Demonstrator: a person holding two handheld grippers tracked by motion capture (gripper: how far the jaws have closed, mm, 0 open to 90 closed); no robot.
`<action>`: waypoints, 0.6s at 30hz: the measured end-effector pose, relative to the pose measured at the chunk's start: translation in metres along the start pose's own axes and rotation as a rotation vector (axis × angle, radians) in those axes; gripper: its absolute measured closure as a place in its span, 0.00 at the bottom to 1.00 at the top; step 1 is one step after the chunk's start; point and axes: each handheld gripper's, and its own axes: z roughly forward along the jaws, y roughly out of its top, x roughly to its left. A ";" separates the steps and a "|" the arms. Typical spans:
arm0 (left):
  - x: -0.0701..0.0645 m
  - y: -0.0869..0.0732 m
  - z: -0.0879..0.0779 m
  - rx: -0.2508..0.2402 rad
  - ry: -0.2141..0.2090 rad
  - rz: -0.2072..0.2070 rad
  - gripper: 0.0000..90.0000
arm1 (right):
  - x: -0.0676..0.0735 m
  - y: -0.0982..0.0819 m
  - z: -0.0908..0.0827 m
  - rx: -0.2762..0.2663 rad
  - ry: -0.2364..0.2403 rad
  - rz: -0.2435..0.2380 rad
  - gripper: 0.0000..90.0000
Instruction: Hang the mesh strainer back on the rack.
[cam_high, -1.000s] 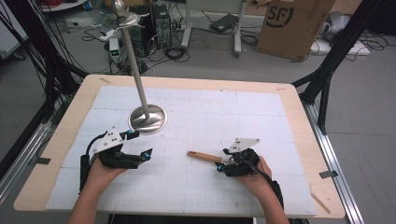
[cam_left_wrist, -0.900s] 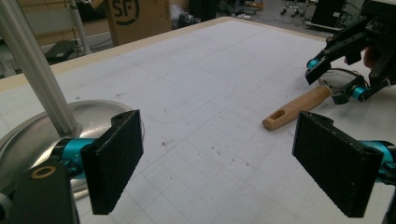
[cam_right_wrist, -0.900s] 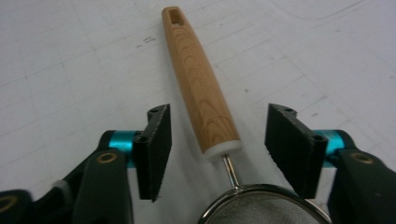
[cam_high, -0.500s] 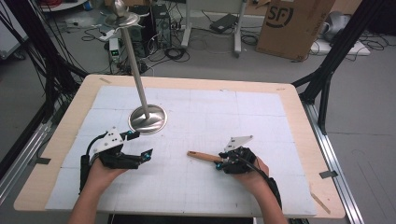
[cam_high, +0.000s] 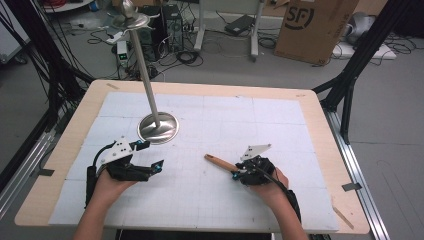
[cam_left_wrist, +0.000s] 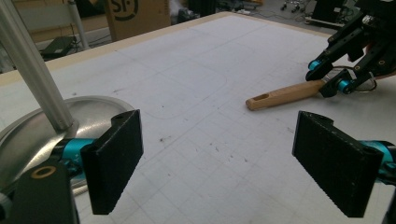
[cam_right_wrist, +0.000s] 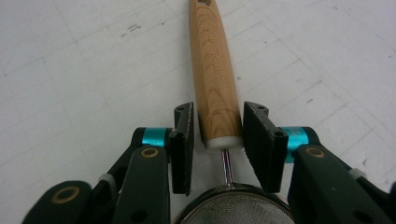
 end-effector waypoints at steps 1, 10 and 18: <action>0.000 0.000 0.000 -0.001 -0.001 0.001 0.19 | 0.000 0.001 0.000 0.006 -0.002 -0.005 0.71; 0.000 0.000 0.001 0.002 -0.002 -0.002 0.19 | -0.002 0.008 0.003 0.064 0.016 -0.016 0.73; -0.001 0.000 0.001 0.003 -0.005 -0.001 0.19 | -0.003 0.025 0.006 0.177 0.024 -0.056 0.73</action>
